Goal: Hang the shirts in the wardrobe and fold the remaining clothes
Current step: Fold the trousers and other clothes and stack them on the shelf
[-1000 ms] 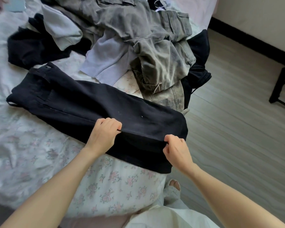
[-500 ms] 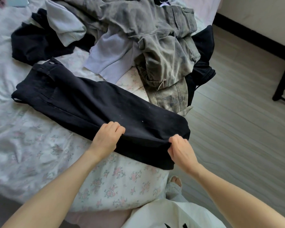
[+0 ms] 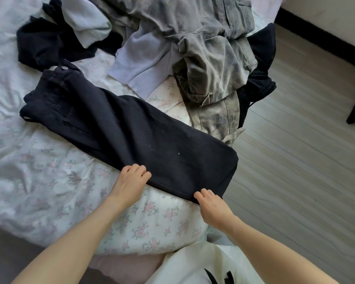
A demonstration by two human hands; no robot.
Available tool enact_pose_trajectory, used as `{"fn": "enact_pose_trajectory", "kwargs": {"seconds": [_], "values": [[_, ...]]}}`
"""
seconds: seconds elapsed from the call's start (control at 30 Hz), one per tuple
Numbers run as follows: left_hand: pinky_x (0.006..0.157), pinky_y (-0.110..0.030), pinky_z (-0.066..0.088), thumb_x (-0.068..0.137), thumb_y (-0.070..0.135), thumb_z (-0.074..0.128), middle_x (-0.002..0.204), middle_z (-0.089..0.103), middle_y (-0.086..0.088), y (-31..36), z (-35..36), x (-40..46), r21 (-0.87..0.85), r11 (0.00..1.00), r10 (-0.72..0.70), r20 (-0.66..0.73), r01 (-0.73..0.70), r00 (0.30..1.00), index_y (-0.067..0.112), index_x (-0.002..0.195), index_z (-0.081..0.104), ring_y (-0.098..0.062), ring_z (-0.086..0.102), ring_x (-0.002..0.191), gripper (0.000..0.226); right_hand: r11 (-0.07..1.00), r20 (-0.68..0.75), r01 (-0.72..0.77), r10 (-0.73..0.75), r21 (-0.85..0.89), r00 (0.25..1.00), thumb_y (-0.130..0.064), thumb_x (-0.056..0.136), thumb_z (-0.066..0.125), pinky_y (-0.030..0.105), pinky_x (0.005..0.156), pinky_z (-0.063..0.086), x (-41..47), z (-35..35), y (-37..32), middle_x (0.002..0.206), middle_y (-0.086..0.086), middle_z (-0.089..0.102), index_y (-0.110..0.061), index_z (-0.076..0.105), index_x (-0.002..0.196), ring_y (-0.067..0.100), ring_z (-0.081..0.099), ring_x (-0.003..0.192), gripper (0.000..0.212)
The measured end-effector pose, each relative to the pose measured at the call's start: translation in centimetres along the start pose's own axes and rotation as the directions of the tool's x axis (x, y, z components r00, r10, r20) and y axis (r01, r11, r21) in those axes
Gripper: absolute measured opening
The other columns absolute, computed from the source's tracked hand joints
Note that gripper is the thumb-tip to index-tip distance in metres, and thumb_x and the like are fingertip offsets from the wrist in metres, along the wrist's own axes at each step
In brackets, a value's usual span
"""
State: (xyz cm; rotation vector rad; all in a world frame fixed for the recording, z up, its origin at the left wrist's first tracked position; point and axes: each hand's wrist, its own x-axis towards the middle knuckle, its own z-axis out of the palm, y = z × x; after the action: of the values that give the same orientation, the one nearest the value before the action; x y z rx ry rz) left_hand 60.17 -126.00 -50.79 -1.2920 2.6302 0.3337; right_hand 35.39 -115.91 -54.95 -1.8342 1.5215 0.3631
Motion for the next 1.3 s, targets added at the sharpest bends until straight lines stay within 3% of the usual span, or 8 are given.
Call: {"fn": "enact_pose_trajectory", "kwargs": {"seconds": [0.23, 0.33, 0.47, 0.6, 0.8, 0.97, 1.1, 1.3], "values": [[0.079, -0.039, 0.042, 0.088, 0.012, 0.056, 0.098, 0.054, -0.009, 0.3, 0.4, 1.4, -0.312, 0.830, -0.488, -0.004, 0.463, 0.873, 0.008, 0.092, 0.062, -0.029, 0.049, 0.093, 0.007, 1.000, 0.031, 0.028, -0.028, -0.014, 0.999, -0.020, 0.094, 0.035, 0.031, 0.065, 0.033, 2.0, -3.5, -0.6, 0.097, 0.003, 0.052, -0.013, 0.049, 0.102, 0.024, 0.052, 0.089, 0.018], [0.092, -0.038, 0.037, 0.089, 0.012, 0.056, 0.130, 0.038, -0.017, -0.4, -0.4, 3.2, -0.699, 0.226, -0.902, 0.112, 0.679, 0.416, 0.003, 0.121, 0.047, -0.033, 0.037, 0.119, 0.035, 0.998, -0.202, 0.065, -0.064, -0.003, 0.977, -0.016, 0.094, 0.037, 0.031, 0.074, 0.039, 3.9, -5.1, -2.4, 0.108, 0.001, 0.053, -0.015, 0.051, 0.117, 0.022, 0.050, 0.096, 0.027], [0.090, -0.037, 0.048, 0.090, 0.019, 0.054, 0.111, 0.053, -0.015, -3.7, -0.8, 4.9, -0.792, -0.439, -0.869, 0.494, 0.425, 0.022, 0.006, 0.100, 0.055, -0.030, 0.054, 0.098, 0.017, 0.998, -0.452, 0.069, -0.068, -0.013, 0.890, -0.011, 0.090, 0.044, 0.035, 0.077, 0.041, 7.5, -8.5, -4.8, 0.116, 0.006, 0.054, -0.010, 0.054, 0.119, 0.026, 0.051, 0.100, 0.030], [0.073, -0.036, 0.052, 0.088, 0.028, 0.053, 0.067, 0.049, -0.008, -5.7, -1.0, 5.6, -0.776, -0.412, -0.882, 0.472, 0.478, 0.005, 0.014, 0.059, 0.043, -0.026, 0.053, 0.071, 0.034, 1.000, -0.527, 0.005, -0.008, -0.006, 0.850, -0.013, 0.092, 0.043, 0.036, 0.090, 0.035, 11.6, -12.1, -5.3, 0.129, 0.005, 0.047, -0.010, 0.047, 0.129, 0.024, 0.044, 0.117, 0.037], [0.087, -0.041, 0.043, 0.089, 0.034, 0.058, 0.130, 0.043, -0.011, -8.2, -0.4, 5.9, -0.764, -0.401, -0.905, 0.417, 0.506, -0.087, 0.006, 0.119, 0.045, -0.032, 0.051, 0.110, 0.043, 0.978, -0.316, -0.150, 0.188, 0.143, 0.930, -0.026, 0.098, 0.037, 0.046, 0.097, 0.033, 15.8, -14.7, -5.1, 0.138, 0.010, 0.040, -0.011, 0.031, 0.140, 0.029, 0.037, 0.126, 0.045], [0.084, -0.043, 0.046, 0.088, 0.040, 0.057, 0.122, 0.056, -0.017, -11.3, -0.2, 5.4, -0.723, -0.349, -0.922, 0.378, 0.596, -0.081, -0.002, 0.118, 0.051, -0.036, 0.057, 0.105, 0.052, 0.975, -0.365, -0.217, 0.185, -0.047, 0.913, -0.026, 0.096, 0.039, 0.043, 0.092, 0.034, 16.7, -14.7, -6.4, 0.124, 0.010, 0.047, -0.009, 0.040, 0.127, 0.030, 0.042, 0.116, 0.035], [0.078, -0.038, 0.040, 0.085, 0.047, 0.060, 0.118, 0.057, -0.011, -13.2, -0.8, 6.1, -0.708, -0.311, -0.934, 0.350, 0.634, -0.068, 0.004, 0.121, 0.044, -0.035, 0.056, 0.104, 0.058, 0.966, -0.536, 0.114, -0.225, -0.232, 0.814, -0.014, 0.085, 0.056, 0.041, 0.084, 0.041, 16.8, -14.8, -10.0, 0.111, 0.010, 0.057, -0.008, 0.054, 0.122, 0.029, 0.054, 0.103, 0.037], [0.080, -0.041, 0.047, 0.087, 0.034, 0.059, 0.105, 0.062, -0.017, -16.4, -0.7, 6.3, -0.502, -0.123, -0.927, 0.367, 0.856, 0.082, 0.002, 0.104, 0.059, -0.038, 0.059, 0.098, 0.036, 0.835, -0.324, 0.445, -0.540, -0.324, 0.777, -0.020, 0.075, 0.066, 0.033, 0.069, 0.050, 16.9, -12.3, -16.1, 0.104, 0.006, 0.063, -0.012, 0.066, 0.107, 0.026, 0.062, 0.093, 0.033]]}}
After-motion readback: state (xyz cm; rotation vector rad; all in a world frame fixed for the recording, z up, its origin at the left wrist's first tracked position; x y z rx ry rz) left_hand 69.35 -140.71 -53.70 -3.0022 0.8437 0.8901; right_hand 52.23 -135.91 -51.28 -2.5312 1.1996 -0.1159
